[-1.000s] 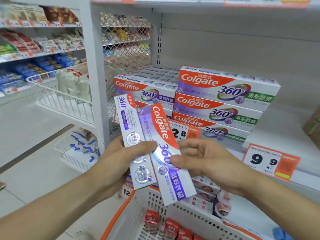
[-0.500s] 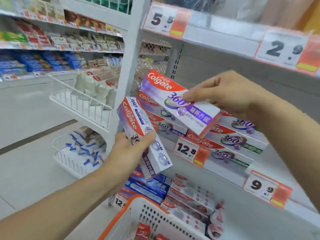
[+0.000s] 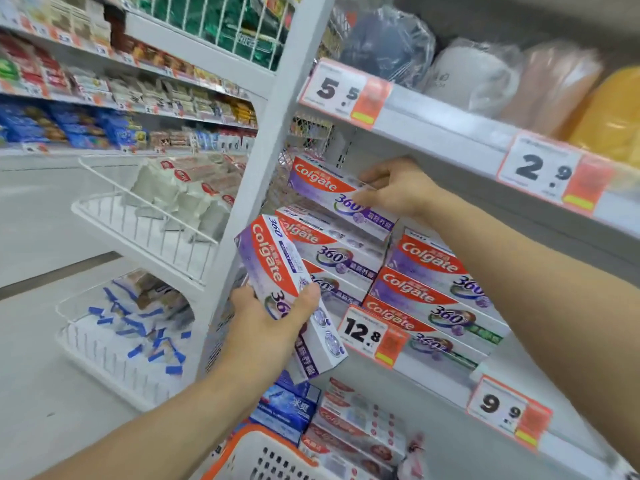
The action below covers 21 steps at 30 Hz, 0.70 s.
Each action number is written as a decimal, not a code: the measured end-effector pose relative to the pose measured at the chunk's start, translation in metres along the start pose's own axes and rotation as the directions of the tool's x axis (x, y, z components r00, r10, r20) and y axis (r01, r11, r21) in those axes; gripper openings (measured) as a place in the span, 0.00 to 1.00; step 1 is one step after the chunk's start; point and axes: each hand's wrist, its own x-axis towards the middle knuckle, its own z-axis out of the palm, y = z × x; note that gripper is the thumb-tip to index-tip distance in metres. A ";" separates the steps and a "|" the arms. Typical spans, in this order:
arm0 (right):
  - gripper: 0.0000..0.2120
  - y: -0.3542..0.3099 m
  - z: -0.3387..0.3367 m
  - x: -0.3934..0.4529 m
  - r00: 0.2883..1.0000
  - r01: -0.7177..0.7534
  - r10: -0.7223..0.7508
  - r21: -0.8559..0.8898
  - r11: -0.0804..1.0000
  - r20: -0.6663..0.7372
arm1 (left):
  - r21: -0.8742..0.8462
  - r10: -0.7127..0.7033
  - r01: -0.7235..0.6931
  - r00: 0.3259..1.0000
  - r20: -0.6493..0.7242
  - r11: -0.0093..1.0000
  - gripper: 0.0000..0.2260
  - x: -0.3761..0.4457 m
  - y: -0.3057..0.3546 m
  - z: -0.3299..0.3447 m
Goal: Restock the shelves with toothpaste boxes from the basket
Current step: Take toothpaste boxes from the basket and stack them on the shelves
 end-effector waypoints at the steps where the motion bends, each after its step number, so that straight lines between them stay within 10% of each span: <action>1: 0.21 0.002 0.000 0.005 1.000 -0.003 0.003 -0.046 0.999 0.008 | -0.005 0.001 -0.001 1.000 -0.013 1.000 0.32 -0.001 0.001 0.000; 6: 0.20 0.011 0.000 0.016 0.983 -0.045 0.092 -0.271 0.962 0.162 | 0.075 0.050 -0.049 0.999 -0.007 0.996 0.26 -0.006 0.002 0.002; 21: 0.21 0.023 0.000 0.019 0.969 -0.028 0.061 -0.137 0.990 0.241 | 0.054 0.070 -0.069 0.997 -0.030 0.996 0.18 -0.007 0.010 0.004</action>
